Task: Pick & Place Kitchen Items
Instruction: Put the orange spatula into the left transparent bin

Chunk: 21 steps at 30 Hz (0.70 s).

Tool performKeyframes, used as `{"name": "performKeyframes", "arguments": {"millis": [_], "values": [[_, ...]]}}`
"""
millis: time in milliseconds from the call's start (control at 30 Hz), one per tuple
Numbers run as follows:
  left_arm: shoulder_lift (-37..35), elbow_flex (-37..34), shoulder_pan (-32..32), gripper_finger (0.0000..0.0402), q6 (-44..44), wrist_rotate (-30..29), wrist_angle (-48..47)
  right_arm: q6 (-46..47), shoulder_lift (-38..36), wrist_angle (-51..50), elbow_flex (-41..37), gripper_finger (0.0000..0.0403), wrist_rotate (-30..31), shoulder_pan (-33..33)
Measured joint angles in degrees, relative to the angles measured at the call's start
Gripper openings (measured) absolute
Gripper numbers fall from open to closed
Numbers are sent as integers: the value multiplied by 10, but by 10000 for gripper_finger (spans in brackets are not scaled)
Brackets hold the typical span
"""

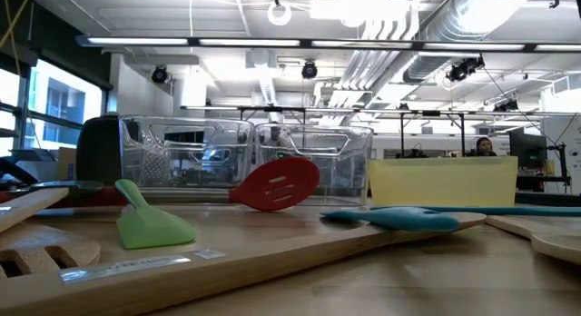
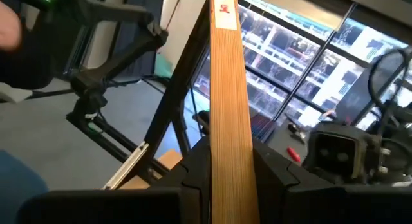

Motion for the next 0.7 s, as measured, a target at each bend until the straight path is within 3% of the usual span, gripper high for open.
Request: {"name": "performKeyframes", "arguments": {"millis": [100, 233, 300, 433, 700], "values": [[35, 52, -51, 324, 56, -80, -46, 12, -9, -26, 0, 64, 1, 13], [61, 100, -108, 324, 62, -243, -118, 26, -19, -65, 0, 64, 1, 39], [66, 109, -126, 324, 58, -293, -133, 26, -20, -86, 0, 64, 12, 50], [69, 111, -150, 324, 56, -299, -133, 33, -19, -107, -1, 64, 19, 64], [69, 111, -179, 324, 14, -227, -134, 27, -19, -113, -1, 64, 48, 95]]}}
